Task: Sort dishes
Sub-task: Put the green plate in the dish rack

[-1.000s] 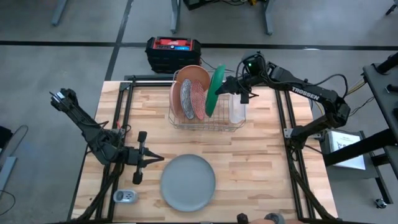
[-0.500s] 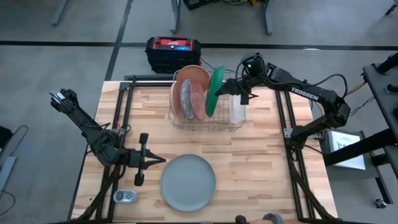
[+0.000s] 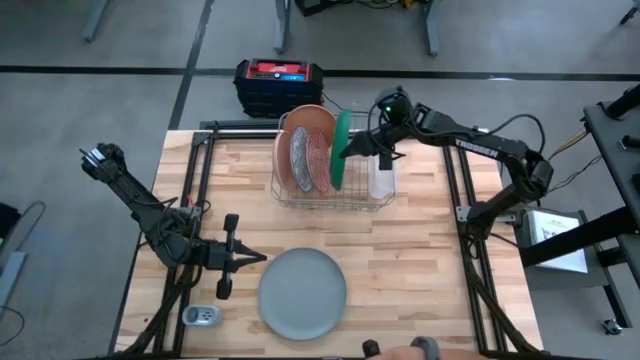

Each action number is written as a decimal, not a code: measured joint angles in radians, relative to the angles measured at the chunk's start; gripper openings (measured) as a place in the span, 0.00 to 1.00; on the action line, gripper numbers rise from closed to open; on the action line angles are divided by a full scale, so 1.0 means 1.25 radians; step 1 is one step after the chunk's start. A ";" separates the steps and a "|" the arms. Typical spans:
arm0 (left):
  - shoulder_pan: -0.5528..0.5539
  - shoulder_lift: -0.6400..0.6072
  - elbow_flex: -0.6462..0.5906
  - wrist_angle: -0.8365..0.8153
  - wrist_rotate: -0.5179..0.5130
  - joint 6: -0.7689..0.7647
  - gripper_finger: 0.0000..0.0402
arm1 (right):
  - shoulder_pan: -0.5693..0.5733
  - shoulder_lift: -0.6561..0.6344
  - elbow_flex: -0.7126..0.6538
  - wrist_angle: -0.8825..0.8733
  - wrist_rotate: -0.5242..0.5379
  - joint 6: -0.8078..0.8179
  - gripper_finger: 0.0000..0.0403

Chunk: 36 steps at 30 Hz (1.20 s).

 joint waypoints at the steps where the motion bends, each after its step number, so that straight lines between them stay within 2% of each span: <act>1: 0.000 0.000 0.000 0.000 0.000 0.000 0.00 | 0.000 0.007 0.000 -0.003 0.002 0.000 0.00; 17: 0.000 0.000 0.000 0.003 -0.004 -0.001 0.00 | 0.004 0.038 0.000 0.006 -0.003 0.063 0.01; 23: 0.000 0.000 0.000 0.003 -0.005 0.000 0.00 | 0.004 0.038 0.000 0.002 -0.001 0.124 0.09; 36: 0.000 0.001 0.000 0.002 -0.006 0.000 0.00 | 0.003 0.037 -0.002 0.003 0.006 0.166 0.25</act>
